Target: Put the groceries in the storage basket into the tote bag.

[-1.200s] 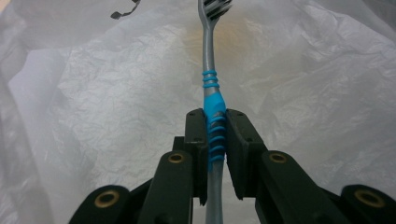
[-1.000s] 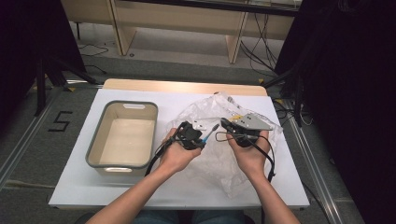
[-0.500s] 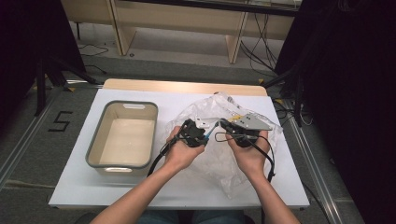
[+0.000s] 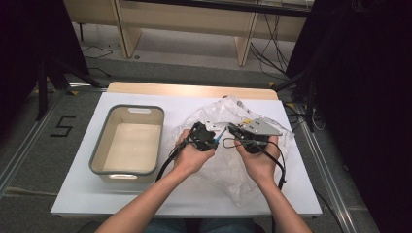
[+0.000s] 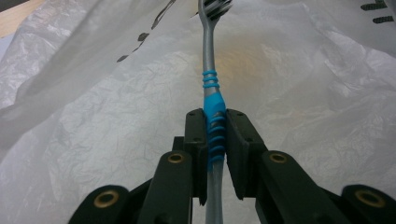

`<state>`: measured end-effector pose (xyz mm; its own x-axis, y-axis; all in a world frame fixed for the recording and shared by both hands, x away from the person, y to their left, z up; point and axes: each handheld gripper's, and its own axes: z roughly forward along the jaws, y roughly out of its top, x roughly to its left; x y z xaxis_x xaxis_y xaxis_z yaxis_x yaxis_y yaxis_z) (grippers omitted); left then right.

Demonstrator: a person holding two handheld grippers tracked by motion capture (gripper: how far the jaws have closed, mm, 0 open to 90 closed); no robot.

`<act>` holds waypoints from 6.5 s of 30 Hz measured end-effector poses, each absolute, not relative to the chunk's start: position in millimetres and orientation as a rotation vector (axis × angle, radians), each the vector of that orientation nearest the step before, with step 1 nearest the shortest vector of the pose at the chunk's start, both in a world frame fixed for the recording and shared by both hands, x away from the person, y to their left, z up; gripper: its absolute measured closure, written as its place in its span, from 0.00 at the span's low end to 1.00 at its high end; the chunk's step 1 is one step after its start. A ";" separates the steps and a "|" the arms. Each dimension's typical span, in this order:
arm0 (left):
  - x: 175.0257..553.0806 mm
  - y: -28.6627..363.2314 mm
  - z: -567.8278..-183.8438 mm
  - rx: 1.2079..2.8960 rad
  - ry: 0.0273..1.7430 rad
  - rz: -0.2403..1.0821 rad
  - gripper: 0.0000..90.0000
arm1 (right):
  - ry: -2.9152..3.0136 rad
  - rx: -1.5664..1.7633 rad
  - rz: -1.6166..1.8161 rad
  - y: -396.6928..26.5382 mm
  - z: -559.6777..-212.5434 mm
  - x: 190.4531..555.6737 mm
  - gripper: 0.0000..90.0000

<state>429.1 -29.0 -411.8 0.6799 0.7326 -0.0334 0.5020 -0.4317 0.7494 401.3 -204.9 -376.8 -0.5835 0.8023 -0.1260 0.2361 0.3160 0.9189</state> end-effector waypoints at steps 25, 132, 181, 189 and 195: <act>439.6 -42.6 -424.2 2.109 0.916 0.464 0.87 | 2.010 0.923 1.252 -205.6 -378.2 402.0 1.00; 367.3 38.0 -452.0 2.132 0.928 0.456 0.46 | 2.089 1.459 0.910 -325.1 -431.3 363.3 0.55; 365.6 35.8 -457.4 2.175 0.913 0.439 0.47 | 2.332 1.694 0.568 -322.8 -458.3 367.7 0.98; 365.3 34.9 -456.8 2.168 0.912 0.442 0.47 | 2.289 1.634 0.554 -329.0 -454.7 378.6 1.00; 365.7 34.6 -455.0 2.159 0.911 0.450 0.47 | 2.206 1.572 0.588 -336.8 -448.6 391.3 1.00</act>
<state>365.7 34.6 -455.0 0.6866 0.7262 0.0333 0.4678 -0.4764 0.7445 391.3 -336.8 -448.6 -0.3108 0.9489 -0.0556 0.7954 0.2916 0.5313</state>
